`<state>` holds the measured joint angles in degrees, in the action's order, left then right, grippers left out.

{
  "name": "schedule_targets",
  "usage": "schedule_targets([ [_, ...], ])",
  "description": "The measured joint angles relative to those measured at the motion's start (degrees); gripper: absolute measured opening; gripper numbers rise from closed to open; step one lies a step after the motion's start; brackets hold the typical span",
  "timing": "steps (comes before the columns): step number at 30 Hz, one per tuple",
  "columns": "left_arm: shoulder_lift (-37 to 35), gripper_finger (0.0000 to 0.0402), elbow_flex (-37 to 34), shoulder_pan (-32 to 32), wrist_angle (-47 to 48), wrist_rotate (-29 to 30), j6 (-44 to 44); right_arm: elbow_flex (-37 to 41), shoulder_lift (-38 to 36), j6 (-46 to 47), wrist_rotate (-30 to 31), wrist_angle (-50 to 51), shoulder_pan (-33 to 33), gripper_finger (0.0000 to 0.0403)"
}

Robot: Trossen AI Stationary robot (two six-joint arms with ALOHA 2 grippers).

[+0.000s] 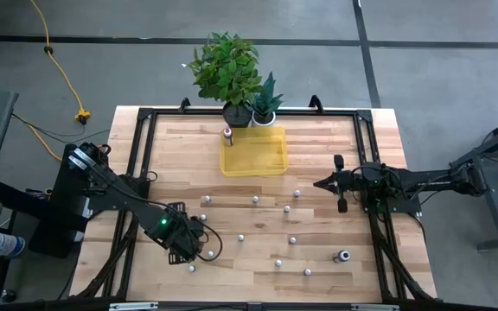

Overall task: Pick & Place food coloring
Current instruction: Put the large purple food coloring bottle into the yellow bin

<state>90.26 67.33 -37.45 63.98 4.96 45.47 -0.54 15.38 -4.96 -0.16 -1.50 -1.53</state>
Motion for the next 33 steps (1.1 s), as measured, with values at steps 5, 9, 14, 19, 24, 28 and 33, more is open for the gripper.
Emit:
schedule_targets([
  [5,0.0,0.0199,0.0,0.0,-0.2,-1.4,0.0,0.0,0.0,0.0,0.0,0.0,0.0,0.0000],
  [9,0.0,0.0168,0.0,0.0,-0.2,-1.9,0.0,0.0,0.0,0.0,0.0,0.0,0.0,0.0000],
  [14,0.0,0.0127,0.0,0.0,-0.4,-2.7,-0.1,0.0,0.0,0.0,0.0,0.0,0.0,0.0000],
  [19,0.0,0.0093,0.9,0.0,0.5,-2.7,-0.2,0.0,0.0,0.0,0.0,0.0,0.0,0.0000],
  [24,-0.1,0.0094,5.3,1.3,5.1,-2.6,-0.6,0.0,0.0,0.0,0.0,0.0,0.0,0.0000],
  [28,-0.1,0.0101,11.6,3.3,10.1,-0.3,-0.6,0.0,0.0,0.0,0.0,0.0,0.0,0.0000],
  [33,-0.1,0.0102,19.5,7.4,14.8,3.2,-3.5,0.0,0.0,0.0,0.0,0.0,0.0,0.0000],
])
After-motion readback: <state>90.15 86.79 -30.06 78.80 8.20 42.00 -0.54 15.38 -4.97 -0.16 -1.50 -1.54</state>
